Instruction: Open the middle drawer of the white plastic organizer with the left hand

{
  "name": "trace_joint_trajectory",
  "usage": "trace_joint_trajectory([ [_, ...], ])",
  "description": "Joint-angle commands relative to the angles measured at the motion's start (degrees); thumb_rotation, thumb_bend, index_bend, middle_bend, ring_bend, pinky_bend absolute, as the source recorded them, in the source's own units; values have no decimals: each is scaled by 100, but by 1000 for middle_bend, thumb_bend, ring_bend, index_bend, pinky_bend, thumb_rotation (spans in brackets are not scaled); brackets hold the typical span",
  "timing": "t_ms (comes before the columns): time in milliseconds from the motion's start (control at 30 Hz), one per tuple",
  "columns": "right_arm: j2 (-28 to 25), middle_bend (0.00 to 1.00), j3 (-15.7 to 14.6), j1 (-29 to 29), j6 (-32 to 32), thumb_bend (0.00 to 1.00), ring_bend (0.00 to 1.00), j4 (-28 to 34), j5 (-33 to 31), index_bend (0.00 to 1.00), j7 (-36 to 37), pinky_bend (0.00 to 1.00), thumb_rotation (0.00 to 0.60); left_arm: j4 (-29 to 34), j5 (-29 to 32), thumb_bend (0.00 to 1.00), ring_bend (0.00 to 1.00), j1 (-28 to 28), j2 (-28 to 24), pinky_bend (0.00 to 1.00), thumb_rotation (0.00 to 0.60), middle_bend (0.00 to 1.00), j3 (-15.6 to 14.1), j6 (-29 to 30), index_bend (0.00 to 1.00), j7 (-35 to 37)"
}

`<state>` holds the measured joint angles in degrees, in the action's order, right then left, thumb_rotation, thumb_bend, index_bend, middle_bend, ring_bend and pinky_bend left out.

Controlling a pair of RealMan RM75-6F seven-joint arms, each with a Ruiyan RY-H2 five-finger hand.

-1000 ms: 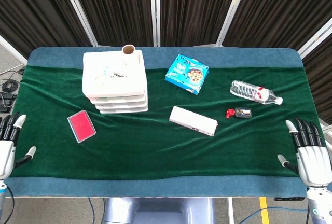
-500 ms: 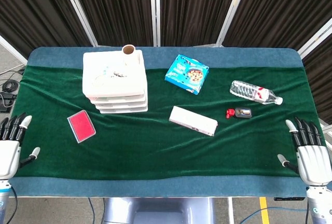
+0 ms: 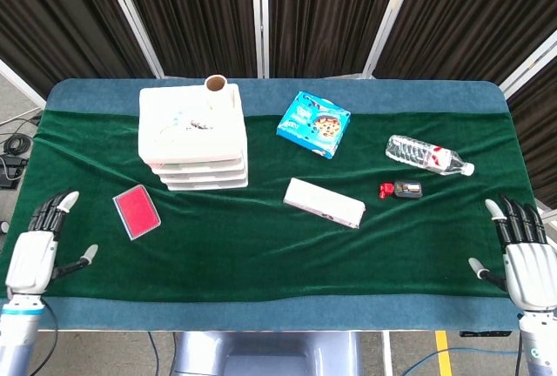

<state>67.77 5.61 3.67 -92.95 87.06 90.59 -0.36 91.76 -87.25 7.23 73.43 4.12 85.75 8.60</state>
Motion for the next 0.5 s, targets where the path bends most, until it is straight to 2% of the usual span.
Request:
trace_joint_trajectory([
  [33, -6, 0, -3, -2, -1, 35, 0, 4, 4, 36, 18, 0, 600, 132, 281, 318, 332, 246, 169, 400, 600, 444, 126, -468, 0, 445],
  [67, -9, 0, -3, -2, 0, 35, 0, 6, 2, 36, 28, 0, 600, 155, 328, 334, 391, 289, 180, 437, 600, 512, 127, -572, 0, 457],
  [133, -24, 0, 2, -4, 2, 35, 0, 14, -8, 36, 68, 0, 600, 272, 509, 436, 498, 405, 199, 510, 600, 632, 138, -892, 0, 558],
  [200, -36, 0, 7, -6, -3, 35, 0, 24, -13, 36, 95, 0, 600, 365, 612, 633, 571, 466, 190, 573, 600, 715, 138, -1080, 0, 647],
  [300, -78, 0, 20, -16, -14, 34, 0, 46, -33, 36, 176, 0, 600, 534, 840, 812, 631, 645, 139, 620, 600, 780, 156, -1562, 0, 888],
  [367, -142, 0, 37, -32, -37, 35, 0, 82, -51, 36, 301, 0, 600, 604, 1100, 870, 647, 873, 144, 629, 600, 798, 238, -2066, 0, 1108],
  [500, -222, 0, 51, -54, -59, 35, 0, 119, -73, 36, 450, 0, 600, 559, 1347, 947, 662, 1054, 240, 646, 600, 813, 347, -2356, 0, 1154],
])
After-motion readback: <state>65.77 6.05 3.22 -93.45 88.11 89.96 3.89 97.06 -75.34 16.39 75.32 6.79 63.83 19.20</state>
